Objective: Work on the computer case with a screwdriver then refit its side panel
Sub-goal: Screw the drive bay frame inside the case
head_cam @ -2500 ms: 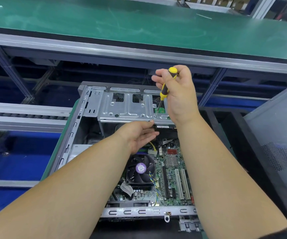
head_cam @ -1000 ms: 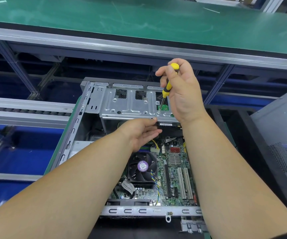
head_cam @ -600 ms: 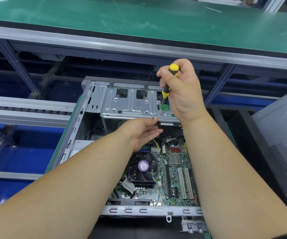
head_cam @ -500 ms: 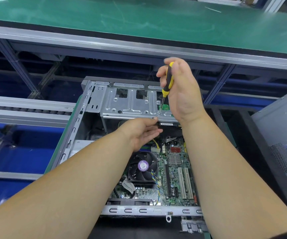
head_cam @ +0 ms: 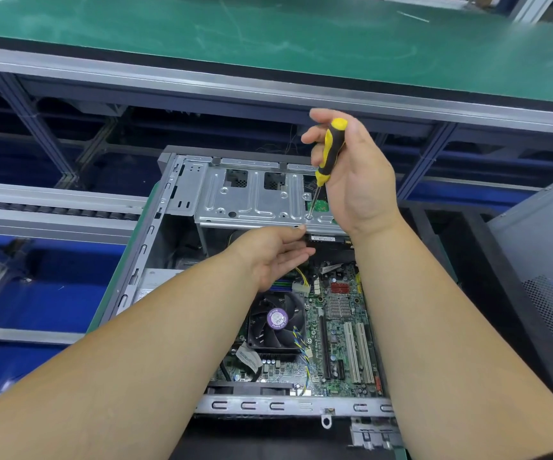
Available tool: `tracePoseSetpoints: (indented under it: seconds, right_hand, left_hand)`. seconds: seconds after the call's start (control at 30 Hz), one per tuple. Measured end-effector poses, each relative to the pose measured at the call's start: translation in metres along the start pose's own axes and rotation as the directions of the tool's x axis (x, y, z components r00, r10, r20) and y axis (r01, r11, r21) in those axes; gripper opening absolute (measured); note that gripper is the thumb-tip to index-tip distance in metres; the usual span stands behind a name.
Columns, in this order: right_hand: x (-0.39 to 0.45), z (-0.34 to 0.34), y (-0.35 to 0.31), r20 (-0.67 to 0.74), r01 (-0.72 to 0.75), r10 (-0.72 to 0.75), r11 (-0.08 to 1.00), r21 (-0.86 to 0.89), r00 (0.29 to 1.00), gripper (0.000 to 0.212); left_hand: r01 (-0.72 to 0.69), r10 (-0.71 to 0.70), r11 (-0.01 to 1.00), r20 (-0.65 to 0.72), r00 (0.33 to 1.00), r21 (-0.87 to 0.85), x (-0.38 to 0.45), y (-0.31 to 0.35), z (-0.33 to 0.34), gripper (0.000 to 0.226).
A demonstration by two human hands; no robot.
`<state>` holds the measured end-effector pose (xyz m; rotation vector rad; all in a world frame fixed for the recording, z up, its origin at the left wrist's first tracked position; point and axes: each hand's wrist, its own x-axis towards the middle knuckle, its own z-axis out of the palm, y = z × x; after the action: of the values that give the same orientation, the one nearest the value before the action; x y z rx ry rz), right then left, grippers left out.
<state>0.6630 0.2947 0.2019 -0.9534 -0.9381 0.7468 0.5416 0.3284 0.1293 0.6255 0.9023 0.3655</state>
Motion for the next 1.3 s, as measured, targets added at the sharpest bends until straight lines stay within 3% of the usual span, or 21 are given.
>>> tracePoseSetpoints:
  seconds: [0.17,0.3,0.43,0.57,0.7,0.83,1.0,1.13,1.23,1.3]
  right_hand:
    - [0.0000,0.0017,0.0000,0.029,-0.008,0.010,0.996,-0.084,1.000,0.007]
    - [0.0010,0.0024,-0.0003,0.039,-0.007,0.010,0.997,-0.072,0.999,0.010]
    - [-0.0002,0.0007,-0.0001,0.010,-0.006,0.006,1.000,-0.003,1.000,0.035]
    - [-0.0006,0.0016,-0.0011,0.036,-0.024,0.026,0.998,-0.062,0.999,0.009]
    - [-0.0003,0.0031,-0.0006,0.032,-0.014,0.016,0.997,-0.078,0.999,0.013]
    - [-0.0012,0.0018,0.0006,0.029,-0.012,0.013,1.000,-0.006,1.000,0.037]
    - [0.0012,0.0006,0.0013,0.040,-0.025,0.028,0.997,-0.066,0.999,0.009]
    - [0.0017,-0.0018,0.0028,0.039,-0.004,0.007,0.996,-0.086,0.999,0.011]
    - [0.0010,-0.0031,0.0027,0.024,0.004,-0.004,1.000,-0.024,1.000,0.034]
    - [0.0016,-0.0042,0.0029,0.026,0.007,-0.006,1.000,-0.025,1.000,0.031]
  left_hand:
    - [0.002,-0.002,1.000,0.000,1.000,-0.006,-0.0001,0.0004,0.0001,0.021]
    - [0.002,-0.002,1.000,-0.001,1.000,-0.005,-0.0005,0.0002,0.0004,0.023]
    - [0.004,-0.004,1.000,-0.002,1.000,-0.006,-0.0016,0.0005,0.0009,0.023]
    - [0.004,-0.004,1.000,-0.006,1.000,-0.004,-0.0025,0.0005,0.0013,0.022]
    - [0.004,-0.004,1.000,-0.004,1.000,-0.005,-0.0027,0.0007,0.0018,0.025]
    - [0.005,-0.005,1.000,-0.001,1.000,-0.003,-0.0029,0.0011,0.0015,0.022]
    - [0.004,-0.004,1.000,0.001,1.000,-0.009,-0.0027,0.0012,0.0018,0.020]
    - [0.008,-0.008,1.000,-0.001,1.000,0.001,-0.0019,0.0014,0.0021,0.021]
    - [0.008,-0.008,1.000,0.000,1.000,0.002,-0.0016,0.0011,0.0015,0.018]
    - [0.008,-0.008,1.000,-0.001,1.000,0.001,-0.0020,0.0010,0.0012,0.017]
